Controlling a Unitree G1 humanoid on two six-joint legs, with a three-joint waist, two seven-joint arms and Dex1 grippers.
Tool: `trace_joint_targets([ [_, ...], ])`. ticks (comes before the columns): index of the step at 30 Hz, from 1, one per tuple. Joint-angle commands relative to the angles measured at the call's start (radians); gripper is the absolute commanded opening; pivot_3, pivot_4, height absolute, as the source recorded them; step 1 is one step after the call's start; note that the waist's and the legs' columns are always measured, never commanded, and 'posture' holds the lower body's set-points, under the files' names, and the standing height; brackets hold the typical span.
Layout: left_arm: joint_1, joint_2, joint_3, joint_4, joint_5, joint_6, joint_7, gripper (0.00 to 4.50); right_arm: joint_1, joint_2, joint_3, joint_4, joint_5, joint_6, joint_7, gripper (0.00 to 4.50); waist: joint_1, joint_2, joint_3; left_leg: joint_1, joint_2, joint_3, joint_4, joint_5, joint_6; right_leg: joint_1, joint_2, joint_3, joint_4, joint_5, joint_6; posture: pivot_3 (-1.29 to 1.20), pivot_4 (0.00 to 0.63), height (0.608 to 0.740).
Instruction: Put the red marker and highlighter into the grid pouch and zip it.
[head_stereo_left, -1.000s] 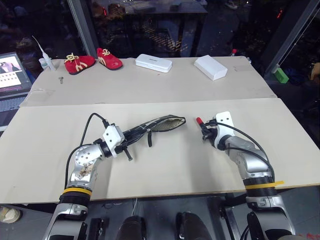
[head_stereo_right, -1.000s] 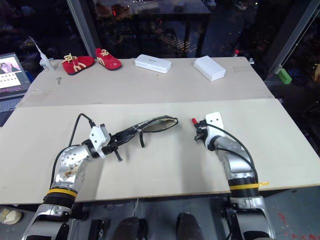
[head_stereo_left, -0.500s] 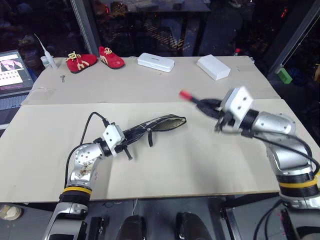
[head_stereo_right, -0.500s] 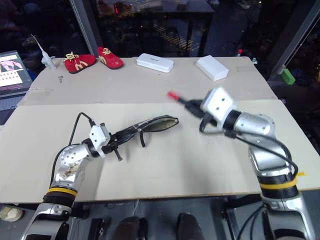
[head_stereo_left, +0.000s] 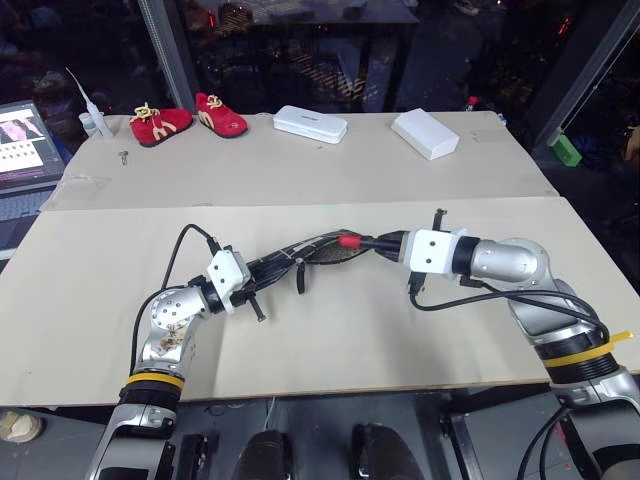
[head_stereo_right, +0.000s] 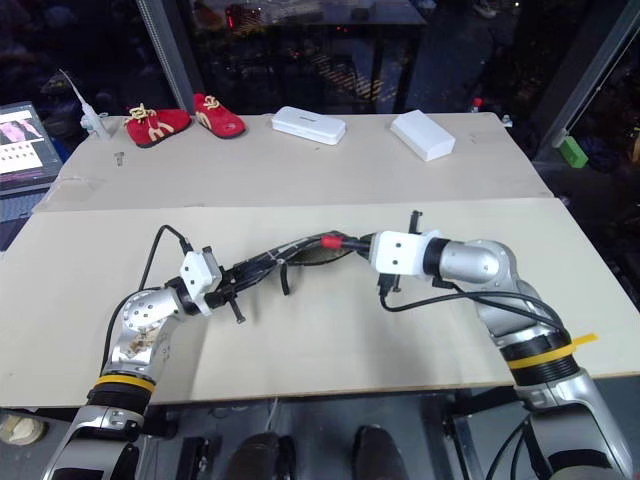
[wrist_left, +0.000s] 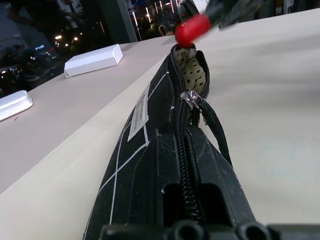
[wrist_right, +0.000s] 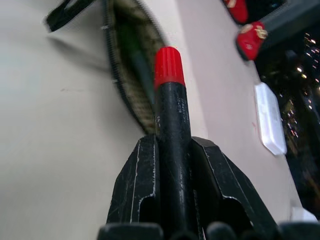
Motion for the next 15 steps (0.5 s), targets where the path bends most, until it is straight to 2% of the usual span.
trace_joint_targets([
  [1, -0.019, 0.001, 0.005, -0.01, -0.014, -0.012, -0.005, 0.0, -0.044, 0.005, 0.022, 0.009, -0.039, -0.094, 0.008, 0.55, 0.0, 0.0, 0.0, 0.0, 0.0, 0.0, 0.0, 0.0, 0.0, 0.0, 0.0, 0.0, 0.0, 0.0, 0.0, 0.0, 0.15, 0.74],
  [7, -0.02, 0.001, 0.004, -0.013, -0.015, -0.01, -0.01, 0.0, -0.119, 0.044, 0.078, 0.097, -0.102, -0.167, -0.001, 0.55, -0.001, 0.0, 0.0, 0.001, 0.0, 0.0, 0.0, 0.0, 0.0, 0.0, 0.0, 0.0, 0.0, 0.0, 0.0, 0.0, 0.15, 0.74],
  [15, -0.019, 0.0, 0.003, -0.011, -0.012, -0.011, -0.009, 0.0, -0.219, 0.15, 0.149, 0.241, -0.168, -0.254, -0.016, 0.55, -0.002, 0.0, 0.0, 0.001, 0.0, 0.001, 0.0, 0.001, -0.001, 0.0, 0.0, 0.0, 0.002, 0.0, 0.0, 0.0, 0.15, 0.74],
])
